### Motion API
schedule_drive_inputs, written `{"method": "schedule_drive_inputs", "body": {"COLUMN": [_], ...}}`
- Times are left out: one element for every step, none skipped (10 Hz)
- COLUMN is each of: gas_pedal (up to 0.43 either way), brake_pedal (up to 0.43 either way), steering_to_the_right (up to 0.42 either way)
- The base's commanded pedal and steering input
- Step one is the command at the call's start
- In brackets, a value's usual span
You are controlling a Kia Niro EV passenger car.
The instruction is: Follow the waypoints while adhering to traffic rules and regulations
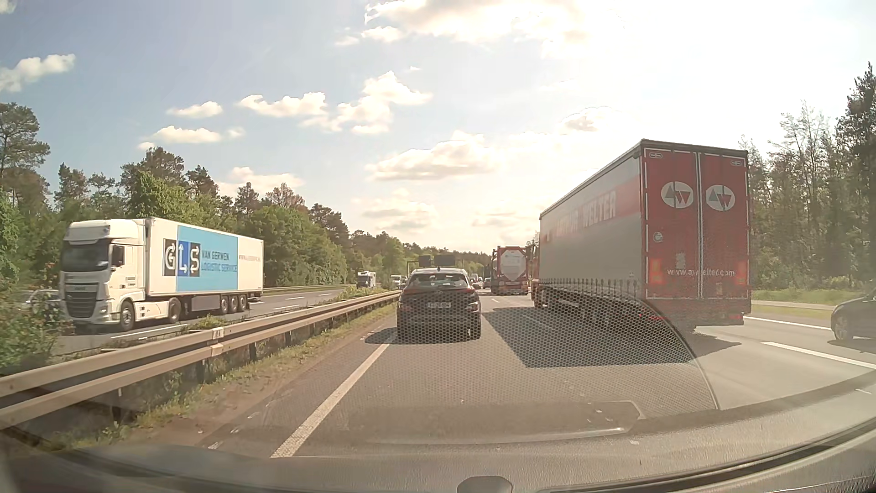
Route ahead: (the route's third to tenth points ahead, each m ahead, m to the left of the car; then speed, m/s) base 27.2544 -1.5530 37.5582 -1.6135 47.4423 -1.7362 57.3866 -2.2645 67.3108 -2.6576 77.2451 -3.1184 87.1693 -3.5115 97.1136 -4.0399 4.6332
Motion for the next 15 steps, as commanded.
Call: {"method": "schedule_drive_inputs", "body": {"gas_pedal": [0.059, 0.059, 0.059, 0.059, 0.059, 0.059, 0.059, 0.059, 0.067, 0.067, 0.067, 0.067, 0.079, 0.079, 0.087], "brake_pedal": [0.0, 0.0, 0.0, 0.0, 0.0, 0.0, 0.0, 0.0, 0.0, 0.0, 0.0, 0.0, 0.0, 0.0, 0.0], "steering_to_the_right": [0.003, 0.003, 0.003, 0.002, 0.002, 0.001, 0.001, 0.001, 0.001, 0.001, 0.001, 0.001, 0.001, 0.001, 0.001]}}
